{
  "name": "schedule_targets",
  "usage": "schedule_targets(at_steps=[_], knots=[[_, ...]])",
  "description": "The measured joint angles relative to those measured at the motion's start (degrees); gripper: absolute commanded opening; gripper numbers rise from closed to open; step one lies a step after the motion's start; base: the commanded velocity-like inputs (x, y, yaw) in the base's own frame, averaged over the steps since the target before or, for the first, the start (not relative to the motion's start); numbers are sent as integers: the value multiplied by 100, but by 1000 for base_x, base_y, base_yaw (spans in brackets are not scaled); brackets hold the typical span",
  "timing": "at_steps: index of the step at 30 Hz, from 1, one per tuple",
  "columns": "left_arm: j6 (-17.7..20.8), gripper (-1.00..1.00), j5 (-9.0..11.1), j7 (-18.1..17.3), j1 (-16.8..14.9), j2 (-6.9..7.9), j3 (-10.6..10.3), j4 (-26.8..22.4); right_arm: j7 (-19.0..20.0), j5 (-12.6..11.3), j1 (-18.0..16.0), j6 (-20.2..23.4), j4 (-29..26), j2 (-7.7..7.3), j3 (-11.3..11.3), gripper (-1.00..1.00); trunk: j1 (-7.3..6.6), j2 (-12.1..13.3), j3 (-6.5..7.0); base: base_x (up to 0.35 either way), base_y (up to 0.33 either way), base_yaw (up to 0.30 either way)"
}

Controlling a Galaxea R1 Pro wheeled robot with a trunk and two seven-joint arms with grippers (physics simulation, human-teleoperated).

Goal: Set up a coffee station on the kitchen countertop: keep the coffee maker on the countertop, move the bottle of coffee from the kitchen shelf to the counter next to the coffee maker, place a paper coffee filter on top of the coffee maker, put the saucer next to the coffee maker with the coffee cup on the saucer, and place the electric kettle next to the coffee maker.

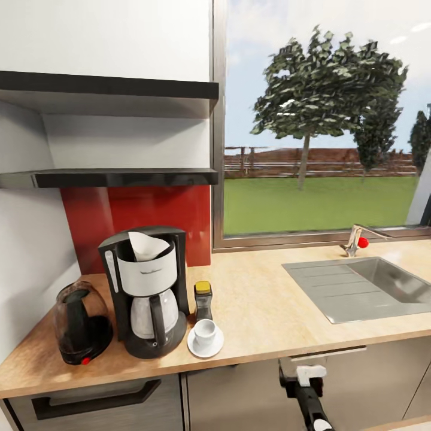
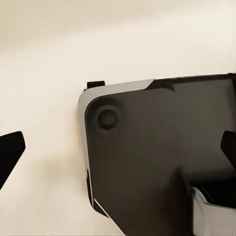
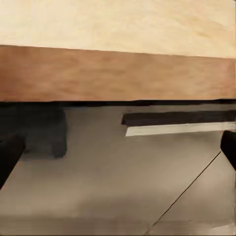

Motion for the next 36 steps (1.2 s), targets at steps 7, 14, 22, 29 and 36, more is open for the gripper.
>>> schedule_targets(at_steps=[7,14,22,29,36], knots=[[0,100,-5,0,4,-9,3,7,6,3,329,-29,541,-110,4,100,0,0,1,0,0,-1],[37,100,-35,-7,14,-30,-45,26,36,4,799,544,585,-121,12,100,0,0,0,0,0,0],[90,100,-33,-4,42,-46,-54,93,56,12,972,2237,579,-111,18,100,0,0,1,0,0,0],[100,100,-31,1,81,-45,-51,130,390,10,980,3023,569,-79,20,100,0,0,1,0,0,0],[60,100,-25,1,72,-21,-50,132,542,23,980,3046,573,-42,27,100,0,0,1,0,0,0]])
